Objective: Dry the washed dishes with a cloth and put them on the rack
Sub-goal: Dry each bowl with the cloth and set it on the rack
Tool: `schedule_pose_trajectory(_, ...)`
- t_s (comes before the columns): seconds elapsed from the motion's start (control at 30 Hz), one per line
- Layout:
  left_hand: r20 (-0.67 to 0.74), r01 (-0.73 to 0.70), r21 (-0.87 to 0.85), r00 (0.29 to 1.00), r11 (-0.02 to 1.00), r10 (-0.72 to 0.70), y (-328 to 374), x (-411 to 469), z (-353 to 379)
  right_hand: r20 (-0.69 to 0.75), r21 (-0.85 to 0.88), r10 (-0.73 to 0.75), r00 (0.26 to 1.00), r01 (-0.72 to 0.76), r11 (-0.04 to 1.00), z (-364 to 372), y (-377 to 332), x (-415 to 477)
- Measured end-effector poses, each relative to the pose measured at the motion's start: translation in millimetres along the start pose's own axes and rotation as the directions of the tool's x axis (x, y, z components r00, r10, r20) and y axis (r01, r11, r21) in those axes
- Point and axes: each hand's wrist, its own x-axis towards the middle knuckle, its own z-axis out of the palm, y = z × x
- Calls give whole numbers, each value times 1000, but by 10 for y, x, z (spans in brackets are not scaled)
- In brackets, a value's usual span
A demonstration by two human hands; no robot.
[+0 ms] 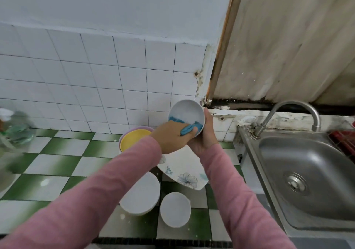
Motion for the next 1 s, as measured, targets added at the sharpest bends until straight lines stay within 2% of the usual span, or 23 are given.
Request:
schedule_pose_trajectory(0.1,22,15,183,1000,983,-19,8,75,-46,-25,5,-1,1000,1,1000,-6,-39,55)
schedule_pose_trajectory(0.13,-11,3,255,1000,967,0,-4,109,-39,-36,4,-8,999,8,1000,-6,-68,71)
schedule_pose_trajectory(0.2,-97,-36,279,993,960,65,-14,141,-5,-39,-6,-24,999,24,1000,20,-135,85)
schedule_pose_trajectory(0.27,-68,-46,255,996,966,65,27,160,7,-37,-7,-25,999,25,1000,7,-159,84)
schedule_pose_trajectory(0.33,20,4,155,1000,988,-7,121,158,-23,-34,-11,-17,999,17,1000,-6,-150,64)
schedule_pose_trajectory(0.43,23,108,-228,994,968,-106,149,174,-44,-15,-23,-15,1000,15,1000,12,-165,46)
schedule_pose_trajectory(0.5,11,141,-565,986,813,-164,134,201,-7,-14,-19,-36,999,36,999,55,-193,53)
schedule_pose_trajectory(0.57,22,155,-834,969,529,-248,171,211,24,-16,4,-43,999,43,999,96,-198,76)
schedule_pose_trajectory(0.63,33,97,-978,947,186,-320,215,240,-11,-16,32,-45,999,45,998,101,-191,105)
schedule_pose_trajectory(0.67,12,40,-997,935,73,-355,221,258,-49,-7,55,-55,998,56,997,92,-188,109)
schedule_pose_trajectory(0.7,-28,-22,-1000,915,21,-403,220,275,-96,3,86,-59,998,58,995,76,-187,103)
schedule_pose_trajectory(0.73,-86,-78,-996,884,36,-460,217,288,-145,11,124,-56,998,54,991,57,-176,96)
schedule_pose_trajectory(0.77,-159,-127,-987,839,97,-521,214,300,-178,11,156,-51,999,49,987,44,-160,83)
schedule_pose_trajectory(0.83,-356,-194,-927,732,322,-582,218,325,-161,-13,178,-53,998,55,983,10,-125,72)
schedule_pose_trajectory(0.9,-589,-239,-747,670,620,-452,212,292,-65,-35,179,-52,998,58,982,22,-109,56)
schedule_pose_trajectory(0.93,-647,-247,-632,690,734,-324,170,296,18,-39,168,-48,998,54,984,47,-107,48)
schedule_pose_trajectory(1.0,-600,-234,-401,797,886,-61,42,348,202,-30,141,-35,999,39,989,88,-101,37)
